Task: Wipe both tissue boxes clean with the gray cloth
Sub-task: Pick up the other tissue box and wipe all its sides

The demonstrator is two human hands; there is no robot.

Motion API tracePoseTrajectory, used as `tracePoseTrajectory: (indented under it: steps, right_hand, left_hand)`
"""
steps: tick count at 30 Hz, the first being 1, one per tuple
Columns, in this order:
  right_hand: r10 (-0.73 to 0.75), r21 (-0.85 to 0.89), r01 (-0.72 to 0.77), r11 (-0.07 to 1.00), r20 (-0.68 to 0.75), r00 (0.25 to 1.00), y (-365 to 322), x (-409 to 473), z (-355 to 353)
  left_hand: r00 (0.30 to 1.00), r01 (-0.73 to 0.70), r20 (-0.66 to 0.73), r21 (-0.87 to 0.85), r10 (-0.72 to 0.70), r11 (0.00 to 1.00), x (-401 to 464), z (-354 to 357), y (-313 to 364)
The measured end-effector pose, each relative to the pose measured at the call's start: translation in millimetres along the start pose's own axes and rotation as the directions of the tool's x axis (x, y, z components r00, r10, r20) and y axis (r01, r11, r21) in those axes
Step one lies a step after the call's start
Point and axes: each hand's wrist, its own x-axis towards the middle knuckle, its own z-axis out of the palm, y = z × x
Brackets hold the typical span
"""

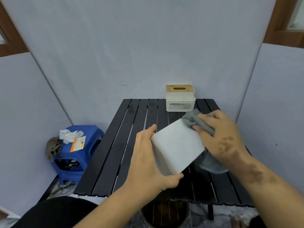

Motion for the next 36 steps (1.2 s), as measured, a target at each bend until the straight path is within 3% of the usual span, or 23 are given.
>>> tracePoseTrajectory:
  steps: [2, 4, 6, 9, 11, 13, 15, 16, 18, 21, 23, 26, 29, 32, 36]
  right_hand:
    - [0.088, 0.002, -0.088, 0.996, -0.029, 0.996, -1.0, -3.4, -0.6]
    - [-0.081, -0.06, 0.079, 0.995, -0.032, 0.996, -23.7, -18.7, 5.6]
    - [-0.27, -0.008, 0.271, 0.963, 0.059, 0.961, -52.1, -37.4, 12.9]
    - [-0.364, 0.034, 0.363, 0.931, 0.17, 0.916, -56.3, -37.5, 14.1]
    - [-0.266, 0.023, 0.265, 0.964, 0.077, 0.961, -32.7, -20.6, 10.3]
    - [-0.015, 0.039, 0.017, 0.999, -0.039, 0.999, -8.0, -2.8, 1.7]
    - [0.158, -0.007, -0.159, 0.987, -0.076, 0.985, 2.4, -0.5, -1.1]
    - [0.121, -0.069, -0.128, 0.989, -0.09, 0.989, -2.6, -6.1, 0.0]
    - [-0.106, -0.112, 0.102, 0.989, -0.038, 0.994, -24.7, -25.6, 6.4]
    - [-0.366, 0.04, 0.365, 0.93, 0.179, 0.913, -52.1, -48.0, 11.3]
    - [-0.41, 0.024, 0.415, 0.909, 0.226, 0.884, -41.0, -38.6, 7.2]
    - [-0.2, -0.004, 0.2, 0.98, 0.073, 0.977, 4.5, -12.3, -6.2]
    - [0.014, 0.012, -0.014, 1.0, 0.01, 1.0, 25.0, -5.7, -11.5]
    - [-0.174, -0.103, 0.175, 0.979, 0.017, 0.985, -6.3, -27.7, 1.3]
    - [-0.45, 0.013, 0.461, 0.887, 0.245, 0.859, -47.3, -53.9, 10.0]
  left_hand:
    - [1.0, -0.03, 0.012, 0.026, 0.029, 0.999, -0.7, 1.8, 1.8]
    - [0.999, -0.045, 0.008, 0.029, 0.045, 0.999, -0.8, 2.6, 2.9]
    - [1.0, -0.03, -0.005, -0.013, 0.03, 0.999, 0.1, 2.3, 2.5]
    - [0.999, -0.029, -0.014, -0.014, 0.029, 0.999, 1.3, 2.1, -1.4]
    - [0.999, -0.043, -0.005, 0.028, 0.044, 0.999, 1.1, 2.1, -1.9]
    - [0.998, -0.058, 0.008, 0.048, 0.058, 0.997, 0.2, 3.1, 0.5]
    - [0.997, -0.067, 0.031, 0.069, 0.065, 0.995, -0.9, 5.0, 3.3]
    - [0.997, -0.068, 0.037, 0.078, 0.065, 0.995, -0.7, 5.5, 3.9]
    - [0.998, -0.063, 0.012, 0.07, 0.063, 0.996, 1.8, 5.5, 1.2]
    - [1.0, -0.01, -0.028, -0.007, 0.01, 1.0, 7.5, 2.4, -3.3]
    - [1.0, 0.004, -0.03, -0.014, -0.004, 1.0, 9.8, 0.7, -5.5]
    - [1.0, 0.004, -0.025, 0.031, -0.003, 0.999, 12.2, -1.0, -6.7]
    - [1.0, 0.001, -0.014, 0.056, -0.001, 0.998, 13.3, -0.9, -7.3]
    - [1.0, 0.005, -0.028, 0.041, -0.004, 0.999, 14.1, 0.3, -6.8]
    - [0.999, 0.028, -0.033, -0.025, -0.029, 0.999, 16.1, -0.1, -9.8]
